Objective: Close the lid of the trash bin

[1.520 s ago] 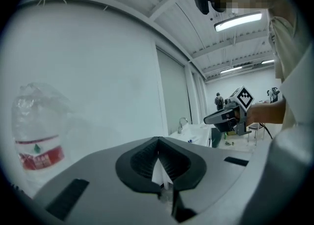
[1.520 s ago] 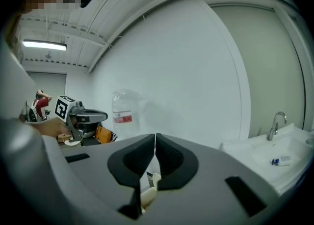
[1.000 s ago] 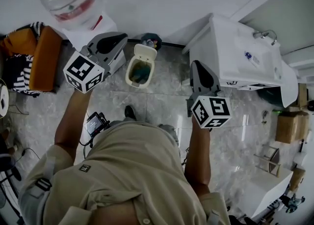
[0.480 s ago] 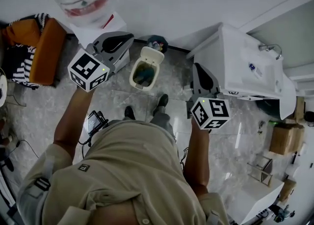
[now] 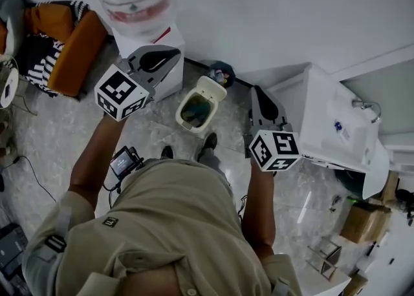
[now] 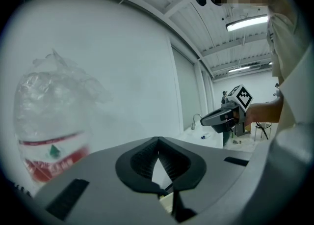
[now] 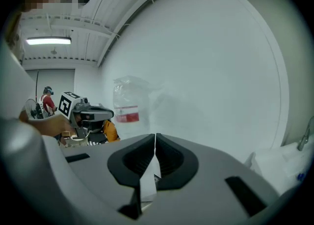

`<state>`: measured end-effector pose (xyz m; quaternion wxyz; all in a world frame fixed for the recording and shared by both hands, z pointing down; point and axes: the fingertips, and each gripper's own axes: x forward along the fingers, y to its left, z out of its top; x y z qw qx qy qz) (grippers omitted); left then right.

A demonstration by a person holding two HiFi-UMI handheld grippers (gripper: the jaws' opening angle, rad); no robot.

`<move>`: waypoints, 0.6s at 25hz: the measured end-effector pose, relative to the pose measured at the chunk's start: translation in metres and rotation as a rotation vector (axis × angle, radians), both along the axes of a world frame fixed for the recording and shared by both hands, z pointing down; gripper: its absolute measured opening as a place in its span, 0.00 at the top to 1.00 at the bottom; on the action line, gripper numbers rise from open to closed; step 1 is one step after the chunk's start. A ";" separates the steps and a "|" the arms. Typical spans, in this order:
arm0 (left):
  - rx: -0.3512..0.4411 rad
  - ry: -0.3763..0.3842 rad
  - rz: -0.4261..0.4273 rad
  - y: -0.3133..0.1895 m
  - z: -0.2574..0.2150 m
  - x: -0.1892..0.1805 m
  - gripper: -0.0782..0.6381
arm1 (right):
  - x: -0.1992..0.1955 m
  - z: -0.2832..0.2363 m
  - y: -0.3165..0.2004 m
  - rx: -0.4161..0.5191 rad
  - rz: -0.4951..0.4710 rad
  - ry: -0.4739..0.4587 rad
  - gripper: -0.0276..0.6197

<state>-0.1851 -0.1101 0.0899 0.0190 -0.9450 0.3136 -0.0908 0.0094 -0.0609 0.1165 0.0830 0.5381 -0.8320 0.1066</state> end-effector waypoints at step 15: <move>-0.121 -0.087 0.032 -0.067 0.074 0.082 0.87 | 0.064 0.054 -0.069 -0.110 -0.028 -0.017 0.92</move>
